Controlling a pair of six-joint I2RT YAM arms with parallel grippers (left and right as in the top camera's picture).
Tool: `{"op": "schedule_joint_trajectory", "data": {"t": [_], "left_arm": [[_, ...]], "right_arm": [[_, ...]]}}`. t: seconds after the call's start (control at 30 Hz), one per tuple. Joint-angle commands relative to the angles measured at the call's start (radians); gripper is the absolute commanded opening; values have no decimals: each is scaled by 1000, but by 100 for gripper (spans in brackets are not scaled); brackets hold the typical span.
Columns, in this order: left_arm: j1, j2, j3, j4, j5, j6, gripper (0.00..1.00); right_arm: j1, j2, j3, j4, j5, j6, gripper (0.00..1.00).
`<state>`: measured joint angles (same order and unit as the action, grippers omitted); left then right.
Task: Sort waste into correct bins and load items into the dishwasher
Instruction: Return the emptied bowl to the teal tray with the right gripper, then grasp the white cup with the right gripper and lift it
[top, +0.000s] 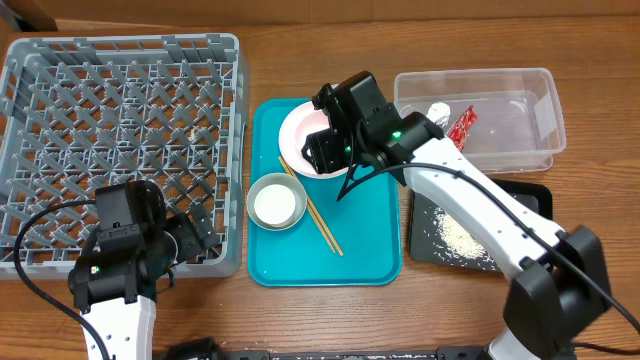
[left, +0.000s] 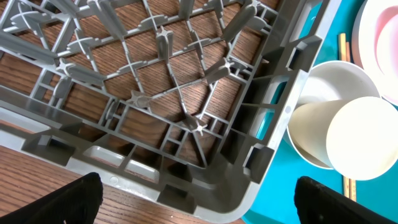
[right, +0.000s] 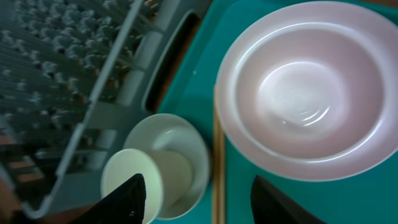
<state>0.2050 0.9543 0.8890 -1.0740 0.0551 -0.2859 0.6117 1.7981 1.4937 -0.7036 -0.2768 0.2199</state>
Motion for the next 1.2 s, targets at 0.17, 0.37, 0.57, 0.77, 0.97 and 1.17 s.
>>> {"op": "schedule_joint_trajectory", "data": {"t": [0.17,0.37,0.57,0.77,0.97,1.17], "left_arm": [[4,1,19,1,-10,-6,100],[4,1,19,0,-10,-6,100],[4,1,19,0,-10,-6,100],[4,1,19,1,-10,-6,100],[4,1,19,1,-9,-6,100],[4,1,19,29,105,41,100]], "right_arm": [[130,24,-49,-64,-17,137,56],[181,74,-80,-42,59,204,54],[181,133,-80,-9,59,204,43],[176,153,-70,-6,60,227,7],[119,91,14,-55,60,226,4],[-15,-56,80,-163,49,227,4]]}}
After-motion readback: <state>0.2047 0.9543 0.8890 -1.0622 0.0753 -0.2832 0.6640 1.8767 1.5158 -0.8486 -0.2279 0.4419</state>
